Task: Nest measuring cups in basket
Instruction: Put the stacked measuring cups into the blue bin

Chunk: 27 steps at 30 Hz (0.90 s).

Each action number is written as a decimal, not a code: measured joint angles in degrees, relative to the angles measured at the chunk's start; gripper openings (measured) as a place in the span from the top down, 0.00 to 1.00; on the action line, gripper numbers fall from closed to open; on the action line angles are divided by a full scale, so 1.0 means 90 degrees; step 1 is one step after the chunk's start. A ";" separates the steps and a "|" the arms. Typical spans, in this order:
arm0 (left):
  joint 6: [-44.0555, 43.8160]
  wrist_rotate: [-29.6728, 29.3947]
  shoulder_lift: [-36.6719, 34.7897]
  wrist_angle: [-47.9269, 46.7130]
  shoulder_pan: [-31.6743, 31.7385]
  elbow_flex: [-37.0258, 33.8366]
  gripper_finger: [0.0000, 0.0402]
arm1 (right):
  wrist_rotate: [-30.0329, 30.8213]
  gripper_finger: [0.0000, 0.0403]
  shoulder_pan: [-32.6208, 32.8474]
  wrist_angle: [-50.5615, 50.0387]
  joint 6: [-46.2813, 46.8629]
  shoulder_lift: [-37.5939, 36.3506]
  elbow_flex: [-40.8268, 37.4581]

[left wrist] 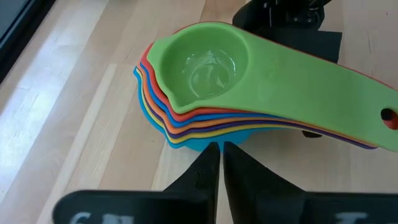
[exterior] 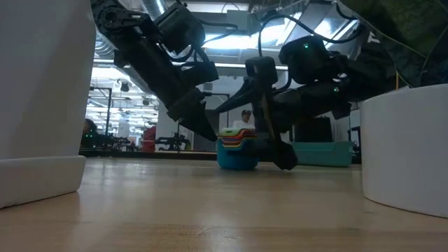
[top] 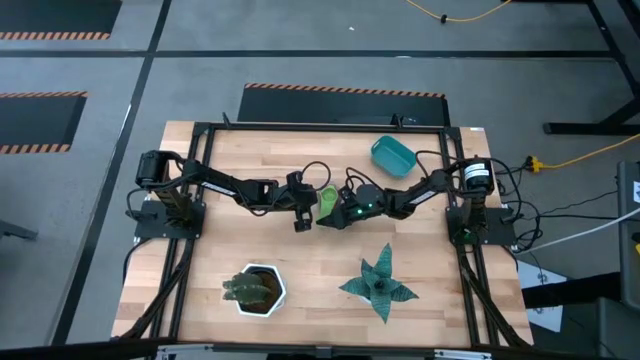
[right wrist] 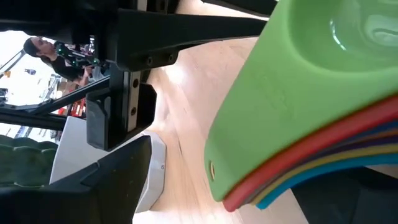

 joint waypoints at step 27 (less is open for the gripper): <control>0.0000 -0.0002 0.0000 0.0002 0.0000 0.0000 0.94 | 0.0058 0.40 -0.0005 -0.0153 -0.0022 -0.0002 -0.0002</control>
